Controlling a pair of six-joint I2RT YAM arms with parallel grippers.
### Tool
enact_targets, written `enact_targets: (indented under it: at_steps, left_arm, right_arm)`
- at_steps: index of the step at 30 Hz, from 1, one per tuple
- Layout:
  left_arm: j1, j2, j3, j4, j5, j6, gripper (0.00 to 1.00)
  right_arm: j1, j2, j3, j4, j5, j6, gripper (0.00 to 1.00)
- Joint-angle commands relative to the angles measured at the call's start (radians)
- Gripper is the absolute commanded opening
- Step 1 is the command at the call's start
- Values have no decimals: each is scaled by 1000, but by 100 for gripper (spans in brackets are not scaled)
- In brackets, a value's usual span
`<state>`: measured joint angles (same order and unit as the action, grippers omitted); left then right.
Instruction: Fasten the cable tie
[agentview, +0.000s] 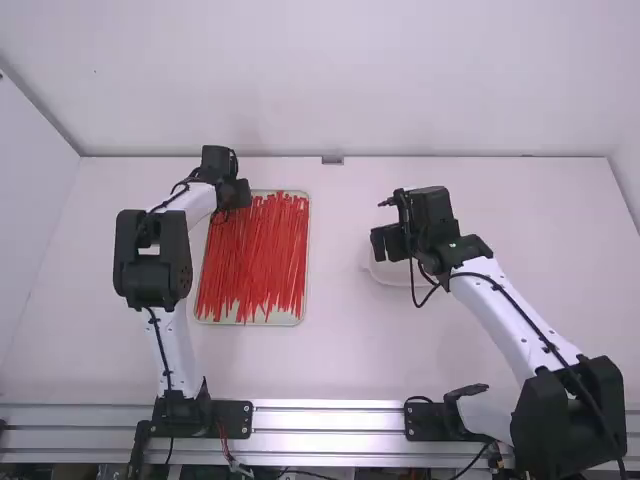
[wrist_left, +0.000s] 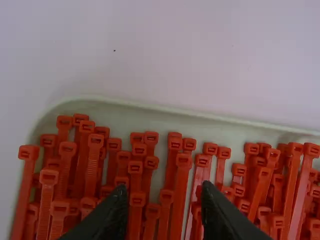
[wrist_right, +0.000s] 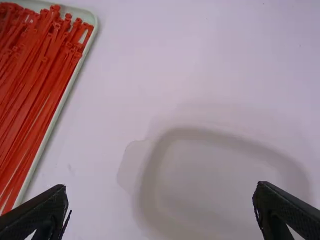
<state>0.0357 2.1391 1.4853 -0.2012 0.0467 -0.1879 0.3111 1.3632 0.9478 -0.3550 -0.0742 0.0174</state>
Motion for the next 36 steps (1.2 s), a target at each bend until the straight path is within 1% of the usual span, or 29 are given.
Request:
enact_targets:
  at_steps: [1, 7, 13, 20, 26, 36]
  left_arm:
    - [5, 16, -14, -1, -11, -3, 38]
    - [5, 16, -40, 32, -11, -6, 39]
    - [5, 16, -66, 63, -11, -7, 36]
    - [32, 16, -72, 72, -11, -6, 36]
    - [61, 16, -73, 80, 50, 1, 33]
    - [49, 16, -73, 96, 51, 20, 33]
  right_arm:
    - [-5, 2, 35, -2, 5, 2, 99]
    - [-5, 2, 35, -1, 4, 1, 98]
    - [-4, 2, 35, -3, 5, 1, 98]
    - [-3, 2, 35, -11, 5, 1, 98]
    - [-4, 2, 35, -8, 4, 1, 98]
    - [-4, 2, 35, -5, 4, 4, 98]
